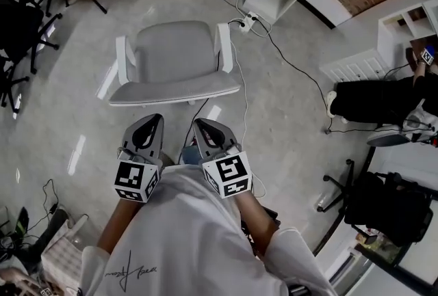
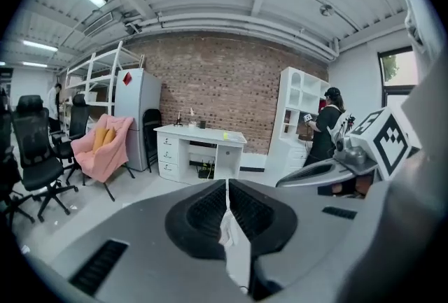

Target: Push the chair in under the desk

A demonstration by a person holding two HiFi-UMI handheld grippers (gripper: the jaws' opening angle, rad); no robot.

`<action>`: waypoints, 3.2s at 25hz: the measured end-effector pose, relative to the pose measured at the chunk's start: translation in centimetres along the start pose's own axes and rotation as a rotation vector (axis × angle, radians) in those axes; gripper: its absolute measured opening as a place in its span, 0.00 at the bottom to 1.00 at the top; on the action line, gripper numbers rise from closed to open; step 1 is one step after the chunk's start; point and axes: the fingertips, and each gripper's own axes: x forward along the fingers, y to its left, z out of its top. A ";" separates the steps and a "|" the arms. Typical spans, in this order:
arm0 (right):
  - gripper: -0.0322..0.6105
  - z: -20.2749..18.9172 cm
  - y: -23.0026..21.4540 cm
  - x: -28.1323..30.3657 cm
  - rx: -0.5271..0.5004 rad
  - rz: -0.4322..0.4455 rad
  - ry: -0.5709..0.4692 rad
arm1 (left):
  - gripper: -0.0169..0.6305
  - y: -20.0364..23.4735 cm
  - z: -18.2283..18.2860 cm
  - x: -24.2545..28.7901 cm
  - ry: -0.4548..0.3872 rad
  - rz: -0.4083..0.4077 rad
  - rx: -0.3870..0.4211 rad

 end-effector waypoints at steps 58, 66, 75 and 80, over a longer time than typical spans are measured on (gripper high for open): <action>0.29 -7.6 -4.3 12.0 -0.895 0.196 0.505 | 0.27 11.6 -13.1 6.9 0.663 0.035 0.818; 0.29 -7.4 -4.5 12.7 -0.887 0.197 0.485 | 0.28 12.3 -13.0 7.4 0.636 0.051 0.814; 0.29 -6.3 -5.1 14.6 -0.891 0.177 0.473 | 0.28 14.1 -12.1 8.9 0.647 0.073 0.810; 0.29 -5.8 -5.5 15.4 -0.891 0.175 0.461 | 0.28 14.9 -11.7 9.6 0.644 0.076 0.819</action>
